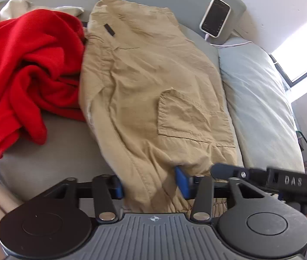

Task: Fold clothes
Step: 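Grasp the trouser cuffs with both grippers and lift them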

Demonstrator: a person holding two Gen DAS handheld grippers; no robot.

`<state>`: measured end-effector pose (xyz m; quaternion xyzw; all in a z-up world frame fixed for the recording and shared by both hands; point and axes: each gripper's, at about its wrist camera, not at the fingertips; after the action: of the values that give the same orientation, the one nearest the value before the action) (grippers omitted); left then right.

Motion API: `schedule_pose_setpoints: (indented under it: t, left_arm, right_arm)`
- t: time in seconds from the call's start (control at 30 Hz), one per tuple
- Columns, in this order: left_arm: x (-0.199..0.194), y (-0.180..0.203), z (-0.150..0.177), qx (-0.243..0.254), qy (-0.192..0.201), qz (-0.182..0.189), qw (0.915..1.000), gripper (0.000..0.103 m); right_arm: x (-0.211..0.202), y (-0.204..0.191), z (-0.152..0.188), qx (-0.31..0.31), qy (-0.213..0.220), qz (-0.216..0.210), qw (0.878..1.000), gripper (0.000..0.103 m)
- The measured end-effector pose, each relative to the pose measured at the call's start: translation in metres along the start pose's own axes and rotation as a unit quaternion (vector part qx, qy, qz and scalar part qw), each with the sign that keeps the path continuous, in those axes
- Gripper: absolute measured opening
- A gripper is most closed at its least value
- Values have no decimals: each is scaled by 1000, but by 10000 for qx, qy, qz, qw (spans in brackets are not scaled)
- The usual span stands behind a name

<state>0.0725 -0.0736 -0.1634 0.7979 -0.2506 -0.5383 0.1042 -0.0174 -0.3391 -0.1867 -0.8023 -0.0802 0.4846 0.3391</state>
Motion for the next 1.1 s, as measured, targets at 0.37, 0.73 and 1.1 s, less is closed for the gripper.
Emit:
schedule_pose_setpoints:
  t: [0.37, 0.73, 1.1]
  left_arm:
    - [-17, -10, -5, -662, -191, 230, 9974, 12]
    - [-78, 3, 20, -897, -473, 836, 9913, 11]
    - [-46, 4, 35, -1323, -1114, 216, 9847, 11]
  right_arm:
    - [-19, -7, 20, -60, -124, 176, 9998, 22]
    - [-98, -27, 32, 486, -227, -14, 9986, 19]
    - [-92, -19, 57, 1305, -625, 207, 9893, 20]
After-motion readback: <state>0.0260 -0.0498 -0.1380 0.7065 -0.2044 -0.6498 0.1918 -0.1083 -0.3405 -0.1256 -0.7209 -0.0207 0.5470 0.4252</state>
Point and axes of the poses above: each gripper's, at about its wrist camera, not at the fingertips, and x roughly the way its jaws point, y to its right, z to its underside
